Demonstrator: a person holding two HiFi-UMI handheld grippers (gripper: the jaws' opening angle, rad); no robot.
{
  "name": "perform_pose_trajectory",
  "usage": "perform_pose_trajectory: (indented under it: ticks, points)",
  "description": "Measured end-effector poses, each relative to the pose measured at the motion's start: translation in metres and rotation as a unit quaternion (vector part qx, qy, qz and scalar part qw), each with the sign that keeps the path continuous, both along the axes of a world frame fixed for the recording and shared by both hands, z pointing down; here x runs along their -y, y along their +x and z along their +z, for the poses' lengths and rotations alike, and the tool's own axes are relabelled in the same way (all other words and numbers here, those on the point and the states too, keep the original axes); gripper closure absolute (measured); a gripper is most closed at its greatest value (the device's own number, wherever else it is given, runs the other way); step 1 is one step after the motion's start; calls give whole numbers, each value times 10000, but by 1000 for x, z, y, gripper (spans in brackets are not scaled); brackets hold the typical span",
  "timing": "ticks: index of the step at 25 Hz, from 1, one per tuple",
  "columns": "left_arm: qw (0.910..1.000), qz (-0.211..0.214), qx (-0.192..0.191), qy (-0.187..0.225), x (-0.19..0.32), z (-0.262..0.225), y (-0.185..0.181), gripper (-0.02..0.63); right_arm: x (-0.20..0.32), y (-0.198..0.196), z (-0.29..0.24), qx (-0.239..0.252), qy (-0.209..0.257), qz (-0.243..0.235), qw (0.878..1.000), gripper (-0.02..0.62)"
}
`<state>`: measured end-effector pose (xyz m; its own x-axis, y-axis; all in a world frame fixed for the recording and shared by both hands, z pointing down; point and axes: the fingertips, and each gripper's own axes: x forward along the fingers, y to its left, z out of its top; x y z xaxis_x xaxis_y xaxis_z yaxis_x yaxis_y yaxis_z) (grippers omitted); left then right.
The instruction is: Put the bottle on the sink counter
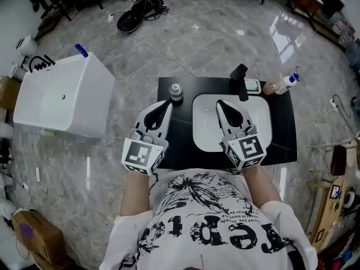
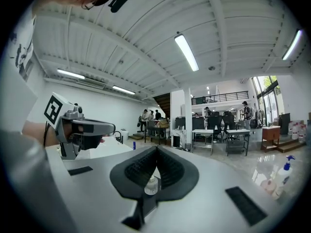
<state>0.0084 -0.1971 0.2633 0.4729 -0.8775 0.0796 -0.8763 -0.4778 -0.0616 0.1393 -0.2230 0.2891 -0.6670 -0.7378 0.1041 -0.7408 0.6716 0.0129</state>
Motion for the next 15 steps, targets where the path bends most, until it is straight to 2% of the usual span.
perform_pose_trajectory:
  ticks: [15]
  points:
    - [9998,144,2,98,-1,-12,13,592,-1,6,-13,-199,275,-96,9994,583]
